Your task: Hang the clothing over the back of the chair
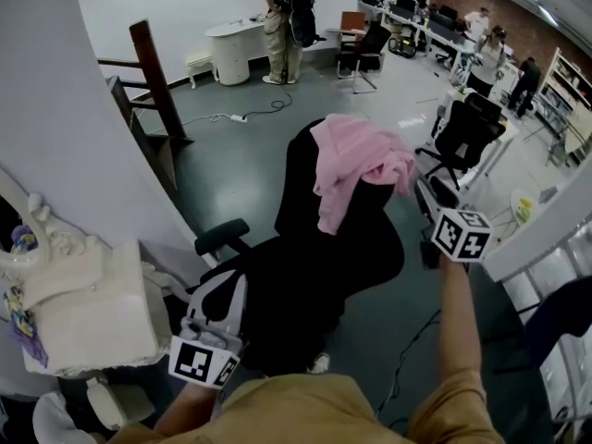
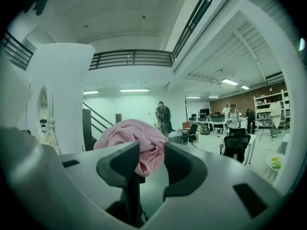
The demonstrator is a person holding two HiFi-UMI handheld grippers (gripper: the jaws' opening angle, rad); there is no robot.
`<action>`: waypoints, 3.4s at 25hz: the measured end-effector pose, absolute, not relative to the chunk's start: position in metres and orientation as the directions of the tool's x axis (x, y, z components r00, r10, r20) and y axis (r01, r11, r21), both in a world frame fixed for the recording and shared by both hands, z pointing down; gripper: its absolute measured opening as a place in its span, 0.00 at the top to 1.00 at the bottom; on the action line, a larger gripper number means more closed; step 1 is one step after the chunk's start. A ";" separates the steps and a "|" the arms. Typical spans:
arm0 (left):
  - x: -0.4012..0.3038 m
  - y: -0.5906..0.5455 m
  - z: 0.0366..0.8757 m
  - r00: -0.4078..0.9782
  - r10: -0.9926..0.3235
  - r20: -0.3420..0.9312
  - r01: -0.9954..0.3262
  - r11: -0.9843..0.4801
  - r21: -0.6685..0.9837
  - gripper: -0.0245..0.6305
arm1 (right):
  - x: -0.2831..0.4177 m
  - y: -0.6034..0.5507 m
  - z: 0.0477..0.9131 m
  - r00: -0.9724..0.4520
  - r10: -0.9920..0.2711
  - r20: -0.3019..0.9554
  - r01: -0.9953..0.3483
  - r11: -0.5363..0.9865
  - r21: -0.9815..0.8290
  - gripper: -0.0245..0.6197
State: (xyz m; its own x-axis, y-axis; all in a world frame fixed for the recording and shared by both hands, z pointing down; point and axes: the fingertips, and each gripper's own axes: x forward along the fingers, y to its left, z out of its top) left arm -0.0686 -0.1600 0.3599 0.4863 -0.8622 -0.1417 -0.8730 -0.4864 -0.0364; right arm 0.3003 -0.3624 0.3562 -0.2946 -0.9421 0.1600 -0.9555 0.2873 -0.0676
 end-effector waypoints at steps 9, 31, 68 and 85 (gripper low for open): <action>-0.081 -0.140 0.354 0.496 -0.853 -0.161 -0.867 -0.496 -0.042 0.96 | 0.296 -0.286 0.368 -0.266 -0.957 0.115 -0.962 0.256 -0.093 0.94; -0.159 -0.128 0.349 0.423 -0.890 -0.169 -0.905 -0.426 -0.019 0.96 | 0.251 -0.117 0.316 -0.199 -0.977 -0.079 -0.977 0.204 -0.064 0.96; -0.187 -0.107 0.363 0.429 -0.885 -0.179 -0.900 -0.436 0.001 0.96 | 0.182 -0.073 0.335 -0.222 -0.974 -0.041 -0.974 0.220 0.051 0.96; -0.189 -0.108 0.368 0.440 -0.881 -0.174 -0.894 -0.447 -0.001 0.96 | 0.173 -0.072 0.343 -0.223 -0.974 -0.040 -0.974 0.221 0.049 0.96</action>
